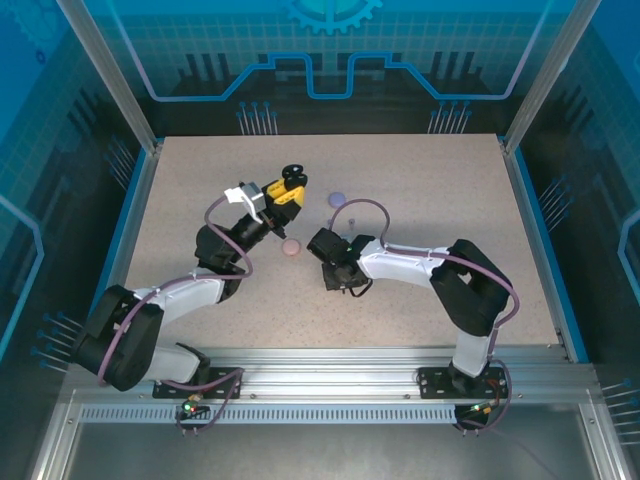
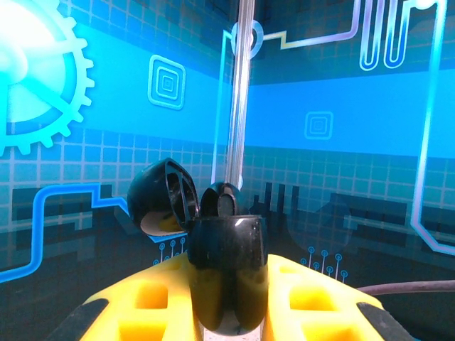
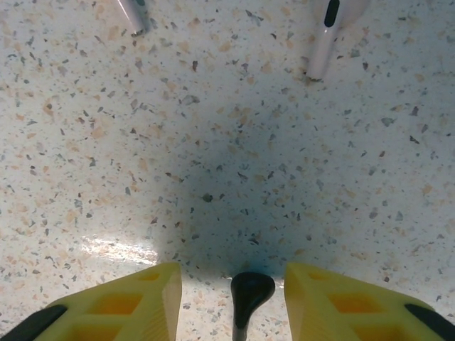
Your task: Insert the wireless bluetooth earbuds into the charging case
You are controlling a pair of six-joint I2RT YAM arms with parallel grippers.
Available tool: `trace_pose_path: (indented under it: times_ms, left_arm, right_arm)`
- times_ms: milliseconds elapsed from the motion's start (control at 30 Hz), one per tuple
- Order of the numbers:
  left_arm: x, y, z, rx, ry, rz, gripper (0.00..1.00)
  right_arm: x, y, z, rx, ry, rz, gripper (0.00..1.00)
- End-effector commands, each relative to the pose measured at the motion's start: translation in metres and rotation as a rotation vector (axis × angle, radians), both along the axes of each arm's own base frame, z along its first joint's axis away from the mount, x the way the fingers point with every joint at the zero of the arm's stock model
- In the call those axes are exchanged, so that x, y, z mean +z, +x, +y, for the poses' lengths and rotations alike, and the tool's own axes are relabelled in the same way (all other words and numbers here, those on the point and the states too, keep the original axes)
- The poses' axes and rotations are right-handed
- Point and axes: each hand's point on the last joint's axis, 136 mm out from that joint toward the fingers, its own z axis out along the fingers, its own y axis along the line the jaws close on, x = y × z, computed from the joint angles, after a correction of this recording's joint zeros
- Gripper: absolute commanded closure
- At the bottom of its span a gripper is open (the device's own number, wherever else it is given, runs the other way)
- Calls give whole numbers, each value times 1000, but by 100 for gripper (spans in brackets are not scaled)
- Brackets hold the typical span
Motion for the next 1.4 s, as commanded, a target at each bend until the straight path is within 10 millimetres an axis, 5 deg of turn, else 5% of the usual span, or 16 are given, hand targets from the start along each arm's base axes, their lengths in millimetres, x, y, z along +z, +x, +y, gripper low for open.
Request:
trace_pose_path:
  times_ms: [0,1367]
  left_arm:
    - [12,-8,6,1,-18,-49,100]
    - [8,-5,2,-24,-17,-29,100]
  right_arm:
    - [-1,0,-5,-33,-38,-3,59]
    - [-36,-11,-12,-79,-34,48,74]
